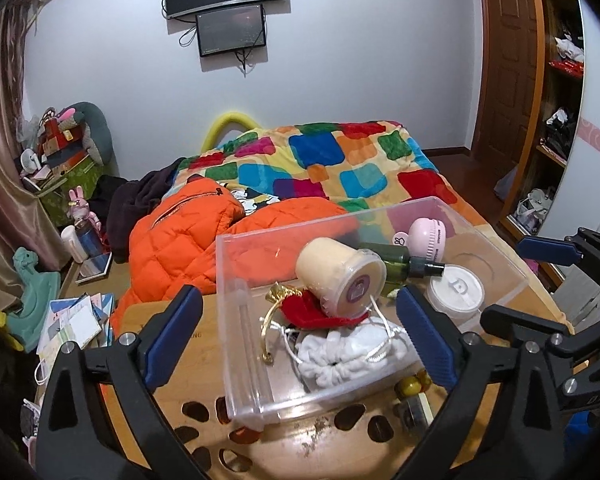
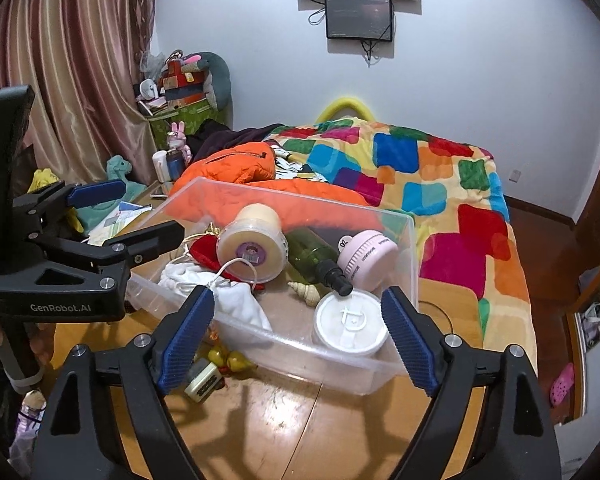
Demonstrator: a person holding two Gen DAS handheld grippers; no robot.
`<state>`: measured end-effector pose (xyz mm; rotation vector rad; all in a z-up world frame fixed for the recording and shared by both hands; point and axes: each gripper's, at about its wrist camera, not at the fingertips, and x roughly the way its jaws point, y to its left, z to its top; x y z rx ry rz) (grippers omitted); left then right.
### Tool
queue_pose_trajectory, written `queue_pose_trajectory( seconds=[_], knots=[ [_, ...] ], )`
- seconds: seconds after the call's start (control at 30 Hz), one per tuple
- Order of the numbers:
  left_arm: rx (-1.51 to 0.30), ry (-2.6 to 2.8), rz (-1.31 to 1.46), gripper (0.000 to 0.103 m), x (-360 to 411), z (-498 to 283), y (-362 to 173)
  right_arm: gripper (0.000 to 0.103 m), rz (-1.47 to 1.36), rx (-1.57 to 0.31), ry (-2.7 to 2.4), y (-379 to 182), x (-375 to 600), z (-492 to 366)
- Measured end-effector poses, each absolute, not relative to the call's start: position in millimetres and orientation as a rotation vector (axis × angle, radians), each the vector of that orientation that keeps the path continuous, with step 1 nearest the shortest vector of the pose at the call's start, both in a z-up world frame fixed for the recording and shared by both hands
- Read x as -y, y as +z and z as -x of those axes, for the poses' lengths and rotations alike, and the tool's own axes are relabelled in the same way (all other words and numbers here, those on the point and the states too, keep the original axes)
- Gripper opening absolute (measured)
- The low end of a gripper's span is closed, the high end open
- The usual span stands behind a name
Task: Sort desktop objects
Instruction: 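Open both grippers to release the jar and shell, then withdraw, then grasp the green-and-white block with the left gripper while the right grasps the yellow gourd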
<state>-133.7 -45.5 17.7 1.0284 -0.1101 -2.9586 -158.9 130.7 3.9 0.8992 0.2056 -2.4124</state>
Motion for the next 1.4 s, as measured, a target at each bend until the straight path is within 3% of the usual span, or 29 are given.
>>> queue_pose_trajectory(
  seconds=[0.63,0.9,1.4],
  knots=[
    [0.053,-2.970,-1.110,0.099,33,96,-8,0.084,-0.950,-0.168,-2.437,-10,-154,131],
    [0.138,-3.000,-1.113,0.099,11,82,-20,0.084,-0.959,-0.156,-2.438,-16,-163,123],
    [0.117,-2.938,-1.246,0.099,-13,89,-50,0.084,-1.010,-0.100,-2.419,-36,-180,122]
  ],
)
